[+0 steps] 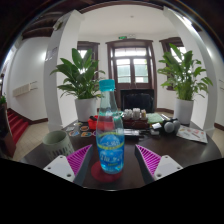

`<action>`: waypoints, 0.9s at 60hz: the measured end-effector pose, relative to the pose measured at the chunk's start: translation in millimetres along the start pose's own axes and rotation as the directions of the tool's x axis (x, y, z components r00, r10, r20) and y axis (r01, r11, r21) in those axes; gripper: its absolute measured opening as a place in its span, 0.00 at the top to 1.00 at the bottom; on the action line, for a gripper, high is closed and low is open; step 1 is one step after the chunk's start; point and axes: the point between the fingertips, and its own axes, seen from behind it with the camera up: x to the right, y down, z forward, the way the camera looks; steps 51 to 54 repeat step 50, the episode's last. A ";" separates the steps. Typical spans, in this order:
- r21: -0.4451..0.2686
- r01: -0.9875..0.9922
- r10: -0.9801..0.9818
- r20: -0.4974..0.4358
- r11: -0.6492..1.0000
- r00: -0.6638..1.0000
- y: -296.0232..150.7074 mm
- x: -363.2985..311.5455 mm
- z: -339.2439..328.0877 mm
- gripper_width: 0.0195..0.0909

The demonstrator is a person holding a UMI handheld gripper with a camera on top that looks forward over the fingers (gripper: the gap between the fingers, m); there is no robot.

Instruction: Pour water

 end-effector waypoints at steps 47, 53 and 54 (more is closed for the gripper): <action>0.145 -0.011 0.045 -0.230 0.989 0.972 -61.3 11.3 -208.1 0.07; 0.151 -0.017 0.050 -0.221 0.988 0.974 -64.5 7.8 -207.2 0.07; 0.151 -0.017 0.050 -0.221 0.988 0.974 -64.5 7.8 -207.2 0.07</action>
